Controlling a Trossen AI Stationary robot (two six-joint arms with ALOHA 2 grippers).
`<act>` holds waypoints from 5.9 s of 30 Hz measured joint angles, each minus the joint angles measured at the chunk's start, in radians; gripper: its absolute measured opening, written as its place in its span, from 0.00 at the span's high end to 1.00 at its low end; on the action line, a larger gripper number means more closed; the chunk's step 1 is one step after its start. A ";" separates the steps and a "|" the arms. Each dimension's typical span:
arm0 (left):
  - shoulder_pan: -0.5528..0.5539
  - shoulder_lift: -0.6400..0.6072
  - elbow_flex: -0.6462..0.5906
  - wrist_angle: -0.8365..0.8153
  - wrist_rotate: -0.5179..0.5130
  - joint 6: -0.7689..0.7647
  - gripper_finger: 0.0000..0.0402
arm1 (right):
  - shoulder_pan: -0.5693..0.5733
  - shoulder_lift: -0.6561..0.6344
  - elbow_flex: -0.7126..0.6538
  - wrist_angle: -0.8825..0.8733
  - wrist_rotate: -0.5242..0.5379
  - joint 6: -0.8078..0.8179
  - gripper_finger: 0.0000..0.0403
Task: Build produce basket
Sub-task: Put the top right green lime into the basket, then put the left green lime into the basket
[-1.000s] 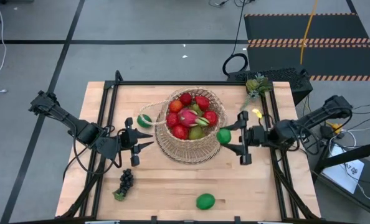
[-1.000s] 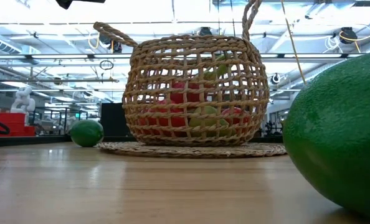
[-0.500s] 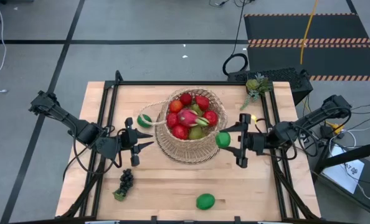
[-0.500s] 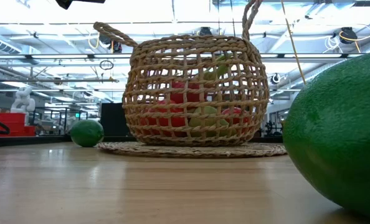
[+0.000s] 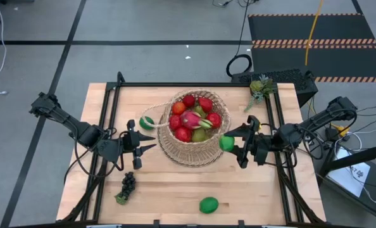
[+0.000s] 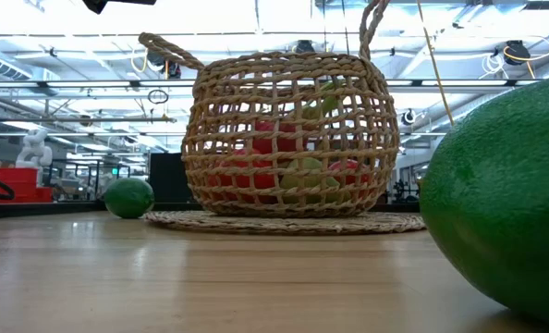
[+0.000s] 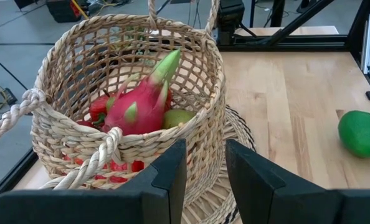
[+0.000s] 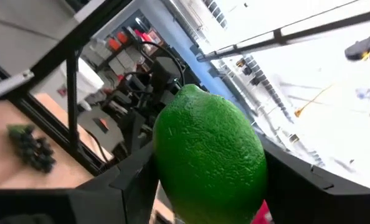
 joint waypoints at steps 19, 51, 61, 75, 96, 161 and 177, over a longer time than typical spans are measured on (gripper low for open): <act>0.000 0.000 0.000 -0.009 0.000 -0.001 0.72 | 0.000 0.000 0.000 0.014 -0.080 -0.110 0.42; 0.000 0.000 0.000 -0.006 0.000 -0.002 0.72 | 0.000 0.086 0.000 0.186 -0.072 0.555 0.42; 0.000 0.000 0.000 -0.006 0.000 -0.002 0.72 | 0.000 0.085 0.000 0.218 -0.071 0.876 0.42; 0.000 0.000 0.000 -0.006 0.000 -0.002 0.72 | 0.000 0.085 0.000 0.217 -0.069 1.095 0.42; 0.000 0.000 0.000 0.002 0.000 -0.009 0.72 | -0.001 0.105 0.000 0.177 0.057 1.009 0.42; -0.001 0.000 0.000 -0.008 0.000 0.007 0.72 | -0.565 0.511 0.562 -0.933 0.112 0.934 0.12; -0.001 0.000 0.000 -0.336 -0.009 -0.281 0.72 | -0.013 0.165 0.466 -0.913 0.112 1.076 0.15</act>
